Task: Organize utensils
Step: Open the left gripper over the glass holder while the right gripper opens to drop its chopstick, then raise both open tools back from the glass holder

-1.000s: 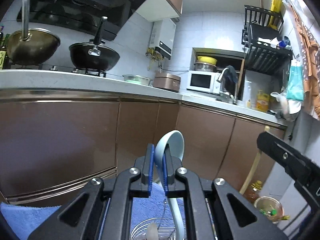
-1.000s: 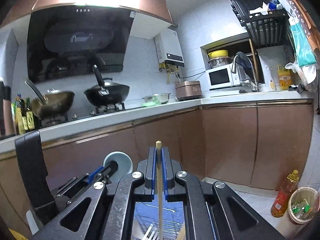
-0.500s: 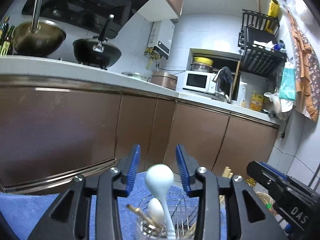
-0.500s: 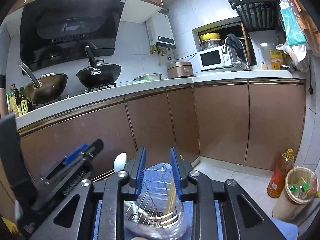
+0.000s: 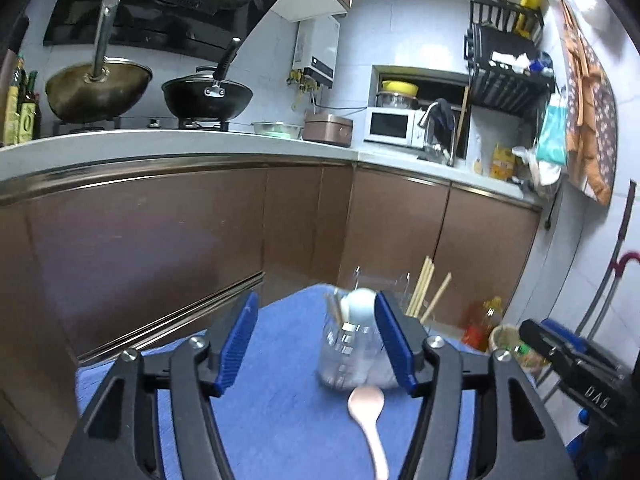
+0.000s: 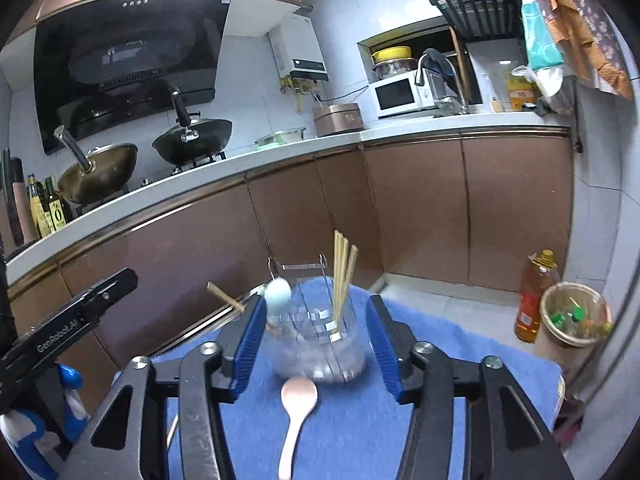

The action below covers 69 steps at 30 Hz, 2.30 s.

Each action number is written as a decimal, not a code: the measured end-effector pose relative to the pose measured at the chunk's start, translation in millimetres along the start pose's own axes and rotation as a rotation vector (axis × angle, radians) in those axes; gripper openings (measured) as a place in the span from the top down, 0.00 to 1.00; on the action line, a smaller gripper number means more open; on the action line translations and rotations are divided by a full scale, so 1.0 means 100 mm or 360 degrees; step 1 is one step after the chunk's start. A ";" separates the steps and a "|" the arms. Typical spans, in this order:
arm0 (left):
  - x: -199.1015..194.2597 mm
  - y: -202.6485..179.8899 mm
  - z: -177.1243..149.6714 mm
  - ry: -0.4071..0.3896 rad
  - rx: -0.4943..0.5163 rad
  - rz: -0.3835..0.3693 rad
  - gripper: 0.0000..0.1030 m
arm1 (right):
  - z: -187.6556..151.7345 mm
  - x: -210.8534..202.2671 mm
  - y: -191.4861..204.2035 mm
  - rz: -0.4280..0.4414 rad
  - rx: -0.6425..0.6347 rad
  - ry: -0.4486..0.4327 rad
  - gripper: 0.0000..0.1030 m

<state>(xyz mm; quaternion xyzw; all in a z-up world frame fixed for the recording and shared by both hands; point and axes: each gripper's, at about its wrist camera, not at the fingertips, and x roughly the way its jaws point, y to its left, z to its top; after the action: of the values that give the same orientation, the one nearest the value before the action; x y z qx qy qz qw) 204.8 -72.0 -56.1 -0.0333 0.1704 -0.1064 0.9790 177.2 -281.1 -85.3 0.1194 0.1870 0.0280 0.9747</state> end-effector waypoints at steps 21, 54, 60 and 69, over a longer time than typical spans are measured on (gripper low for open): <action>-1.14 -0.09 -0.28 -0.0003 0.0140 0.0062 0.38 | -0.24 -1.01 0.19 -0.0081 0.0017 -0.0054 0.14; -2.05 0.19 -0.44 -0.0136 0.0182 0.0051 0.32 | -0.42 -1.66 0.66 -0.0145 -0.0042 -0.0204 0.00; -2.07 0.18 -0.46 -0.0147 0.0190 0.0063 0.32 | -0.43 -1.65 0.66 -0.0132 -0.0022 -0.0189 0.00; -1.99 0.18 -0.48 -0.0107 0.0186 0.0058 0.32 | -0.49 -1.49 0.64 -0.0176 -0.0053 -0.0091 0.00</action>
<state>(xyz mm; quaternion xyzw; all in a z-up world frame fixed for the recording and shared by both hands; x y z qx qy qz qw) 8.4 -12.1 -38.3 0.0236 0.1315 -0.0971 0.9863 20.1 -222.7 -60.6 0.0934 0.1649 -0.0261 0.9815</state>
